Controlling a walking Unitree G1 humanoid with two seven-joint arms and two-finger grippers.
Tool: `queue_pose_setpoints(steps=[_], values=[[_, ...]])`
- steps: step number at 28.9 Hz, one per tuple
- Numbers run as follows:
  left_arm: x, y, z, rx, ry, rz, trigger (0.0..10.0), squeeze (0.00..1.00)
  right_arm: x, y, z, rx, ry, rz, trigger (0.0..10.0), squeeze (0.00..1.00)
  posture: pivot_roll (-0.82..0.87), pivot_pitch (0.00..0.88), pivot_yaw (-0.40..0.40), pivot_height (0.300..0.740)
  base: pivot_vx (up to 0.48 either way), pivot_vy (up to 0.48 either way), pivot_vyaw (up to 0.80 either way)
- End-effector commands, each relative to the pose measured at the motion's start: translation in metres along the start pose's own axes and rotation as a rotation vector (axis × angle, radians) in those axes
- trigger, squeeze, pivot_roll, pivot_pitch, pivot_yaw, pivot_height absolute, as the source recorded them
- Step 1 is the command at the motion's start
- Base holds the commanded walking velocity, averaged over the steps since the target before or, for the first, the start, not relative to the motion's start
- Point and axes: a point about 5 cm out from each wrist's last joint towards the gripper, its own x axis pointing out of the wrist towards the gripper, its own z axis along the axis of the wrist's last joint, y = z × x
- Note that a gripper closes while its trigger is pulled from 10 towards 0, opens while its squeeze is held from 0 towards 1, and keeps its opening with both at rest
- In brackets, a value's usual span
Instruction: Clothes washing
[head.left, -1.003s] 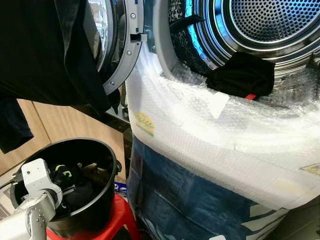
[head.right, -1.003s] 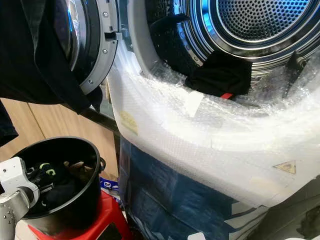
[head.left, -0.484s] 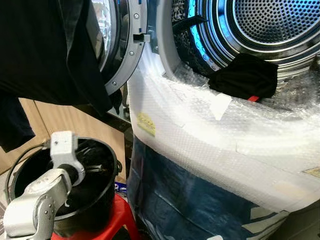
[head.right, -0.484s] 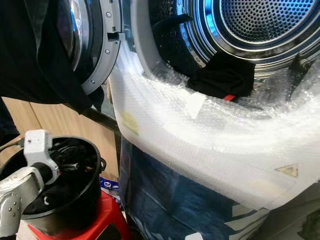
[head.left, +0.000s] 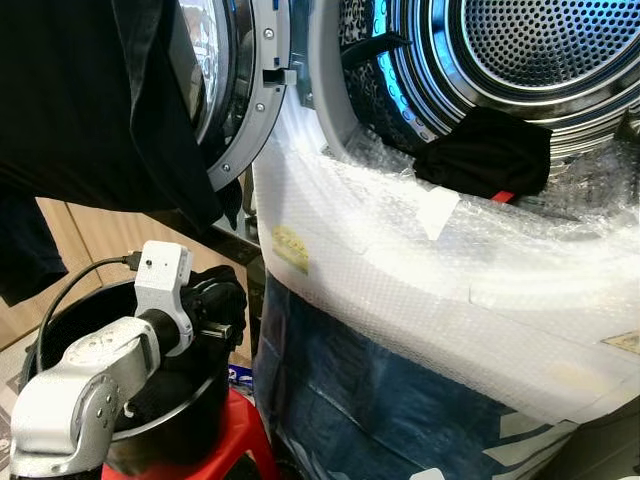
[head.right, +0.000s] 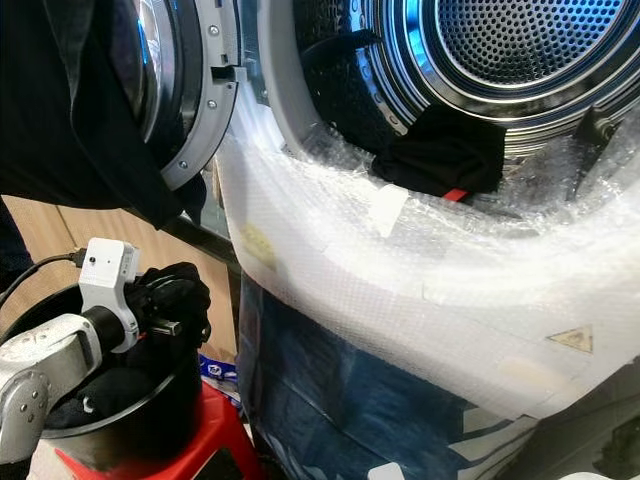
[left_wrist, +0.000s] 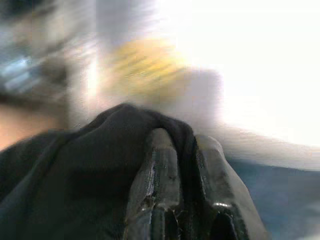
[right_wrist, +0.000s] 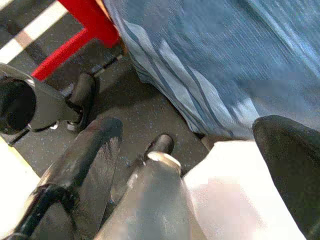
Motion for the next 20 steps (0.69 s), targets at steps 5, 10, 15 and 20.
queue_pose_setpoints(steps=[5, 10, 15, 20], values=[[0.034, -0.068, 0.04, 0.1, -0.109, -0.395, 0.0, 0.0, 0.001, 0.0, 0.004, 0.008, -0.008, -0.006, 10.0, 0.0, 0.1, 0.0, -0.02, 0.74, 0.0, 0.0, 0.0], [0.036, -0.078, 0.043, 0.093, -0.114, -0.451, 0.0, 0.0, 0.001, 0.0, 0.004, 0.021, -0.012, -0.008, 10.0, 0.0, 0.09, 0.0, -0.018, 0.74, 0.0, 0.0, 0.0], [0.042, -0.103, 0.028, 0.077, -0.061, -0.59, 0.0, 0.0, 0.001, 0.0, 0.005, 0.048, -0.025, -0.013, 10.0, 0.0, 0.08, 0.0, -0.016, 0.74, 0.0, 0.0, 0.0], [0.043, -0.092, 0.005, 0.053, 0.009, -0.52, 0.0, 0.0, -0.001, -0.007, 0.007, 0.039, -0.044, -0.022, 10.0, 0.0, 0.08, 0.0, -0.02, 0.74, 0.0, 0.0, 0.0]])
